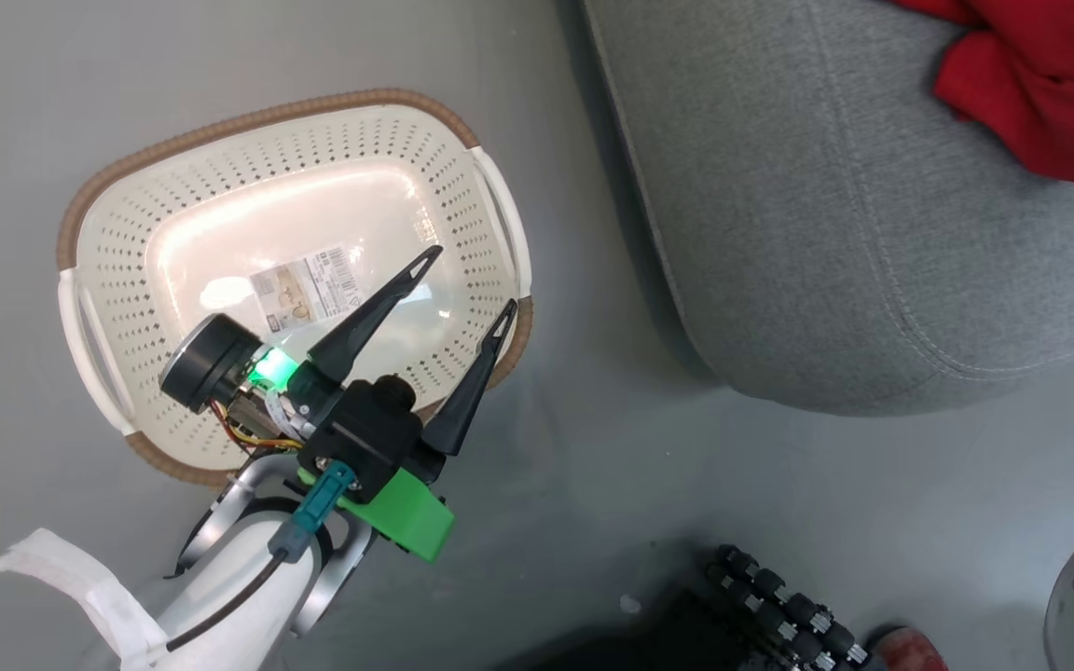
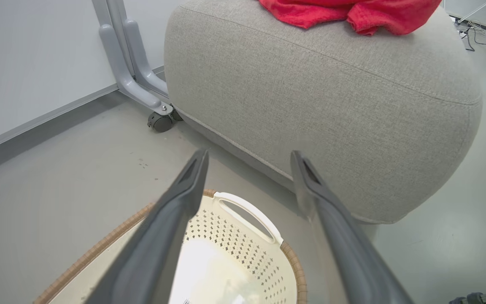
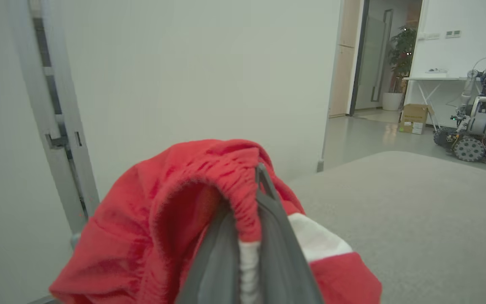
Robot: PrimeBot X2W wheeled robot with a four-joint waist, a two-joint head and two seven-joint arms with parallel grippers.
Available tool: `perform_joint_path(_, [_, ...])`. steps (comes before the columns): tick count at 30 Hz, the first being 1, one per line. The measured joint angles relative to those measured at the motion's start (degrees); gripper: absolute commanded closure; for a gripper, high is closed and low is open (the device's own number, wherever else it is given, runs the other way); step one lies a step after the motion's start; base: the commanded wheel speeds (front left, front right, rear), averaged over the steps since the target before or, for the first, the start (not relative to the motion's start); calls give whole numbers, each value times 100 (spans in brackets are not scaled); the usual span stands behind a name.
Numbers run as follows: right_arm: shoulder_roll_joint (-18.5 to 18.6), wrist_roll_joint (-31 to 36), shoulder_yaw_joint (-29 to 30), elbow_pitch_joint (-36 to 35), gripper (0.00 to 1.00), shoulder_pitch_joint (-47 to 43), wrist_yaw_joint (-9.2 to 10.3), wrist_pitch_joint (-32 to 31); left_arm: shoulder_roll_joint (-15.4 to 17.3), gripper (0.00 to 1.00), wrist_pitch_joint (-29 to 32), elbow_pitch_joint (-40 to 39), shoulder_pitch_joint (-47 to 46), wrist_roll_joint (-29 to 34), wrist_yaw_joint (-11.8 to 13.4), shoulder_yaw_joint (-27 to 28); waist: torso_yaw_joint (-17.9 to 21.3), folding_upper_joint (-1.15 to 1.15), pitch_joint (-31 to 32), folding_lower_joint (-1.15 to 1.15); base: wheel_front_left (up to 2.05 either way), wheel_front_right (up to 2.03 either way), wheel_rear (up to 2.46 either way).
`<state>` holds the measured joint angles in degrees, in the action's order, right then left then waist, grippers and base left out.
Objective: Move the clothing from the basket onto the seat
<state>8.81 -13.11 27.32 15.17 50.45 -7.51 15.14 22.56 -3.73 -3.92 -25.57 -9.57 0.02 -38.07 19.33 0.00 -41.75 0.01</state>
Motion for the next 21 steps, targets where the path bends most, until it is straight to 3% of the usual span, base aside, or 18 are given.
perform_joint_path(2, [-77, 149, 218, 296, 100, -156, 1, -1, 1, 0, 15, -12, -3, 4, 8, -16, -81, 0, -103, 0, 0, 0, 0])
perform_joint_path(3, [-126, 238, 376, 359, 71, -225, -1, -1, 2, 0, 23, -15, -3, 4, 14, -25, -119, 0, -148, 0, 0, 0, 0])
perform_joint_path(4, [-186, 301, 588, 385, 0, -259, 0, -1, 10, 0, 41, -18, -3, 4, 26, -27, -154, 0, -183, 0, 0, 0, 0])
perform_joint_path(9, [-475, 310, 1005, 220, 0, -730, -1, 0, 75, 0, 35, 25, 2, 4, 53, -43, -198, 0, -174, 0, 0, 0, 0])
perform_joint_path(13, [-538, 53, 1085, -113, 0, -1281, 0, -1, 18, 0, -40, 220, 43, 34, 212, -51, -165, 0, -14, -1, 0, 0, 0])
perform_joint_path(21, [-586, 168, -90, -545, 0, -2652, 1, 0, -438, 0, -667, 859, 308, -366, 308, -43, -89, 0, 662, -1, 0, 0, 0])
